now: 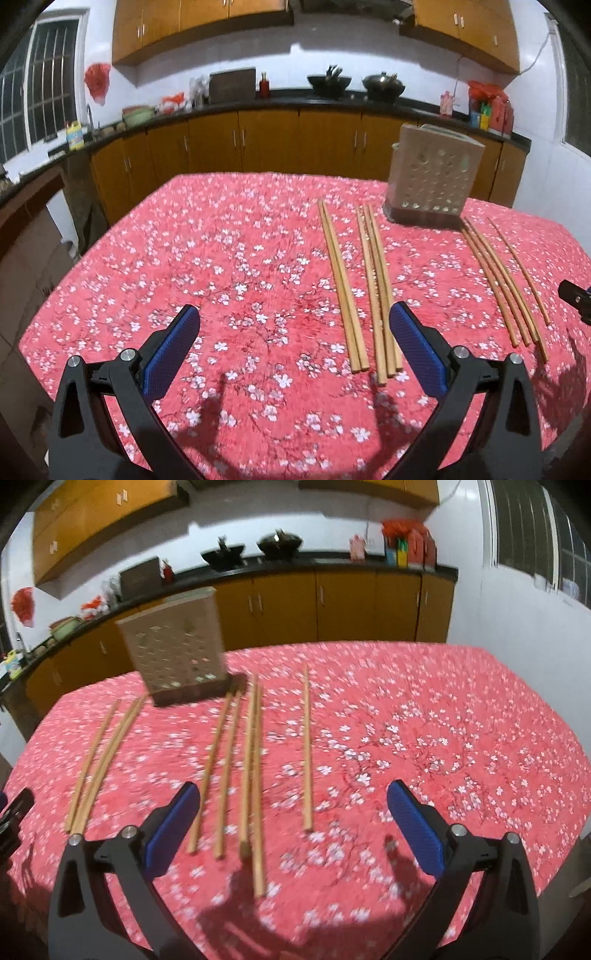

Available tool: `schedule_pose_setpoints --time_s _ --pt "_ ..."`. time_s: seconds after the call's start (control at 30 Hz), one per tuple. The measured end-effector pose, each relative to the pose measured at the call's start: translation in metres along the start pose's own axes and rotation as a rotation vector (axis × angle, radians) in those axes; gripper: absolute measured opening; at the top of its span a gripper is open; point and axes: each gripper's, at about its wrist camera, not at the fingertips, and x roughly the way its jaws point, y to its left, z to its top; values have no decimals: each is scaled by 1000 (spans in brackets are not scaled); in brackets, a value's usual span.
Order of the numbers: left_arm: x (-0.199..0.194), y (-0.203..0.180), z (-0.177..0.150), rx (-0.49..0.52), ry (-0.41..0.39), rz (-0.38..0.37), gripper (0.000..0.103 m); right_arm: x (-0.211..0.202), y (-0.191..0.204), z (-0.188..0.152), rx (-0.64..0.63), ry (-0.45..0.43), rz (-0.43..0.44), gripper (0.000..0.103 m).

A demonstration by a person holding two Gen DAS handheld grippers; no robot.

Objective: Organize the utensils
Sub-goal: 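Lower both tools and close each on a single wooden chopstick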

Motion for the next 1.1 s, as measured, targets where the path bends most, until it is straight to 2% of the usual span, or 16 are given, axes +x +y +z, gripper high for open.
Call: schedule_pose_setpoints --time_s 0.07,0.17,0.27,0.33,0.4,0.53,0.7,0.77,0.97,1.1 --pt "11 5 3 -28 38 -18 101 17 -4 7 7 40 -15 71" --pt "25 10 7 -64 84 -36 101 44 -12 14 37 117 -16 56" --pt "32 12 10 -77 100 -58 100 68 -19 16 69 182 -8 46" --pt "36 10 13 -68 107 -67 90 79 -20 17 73 214 -6 42" --pt "43 5 16 -42 129 -79 75 83 -17 17 49 207 -20 39" --pt "58 -8 21 -6 175 -123 62 87 -10 17 4 192 -29 32" --pt "72 -19 22 39 218 -143 40 88 -6 19 -18 178 -17 25" --pt "80 -21 21 53 243 -139 35 87 -8 19 -16 176 -14 24" --pt "88 -18 24 64 262 -131 34 90 -8 20 -19 176 -19 24" --pt "96 -25 27 107 262 -112 29 91 -8 22 -18 179 -20 24"
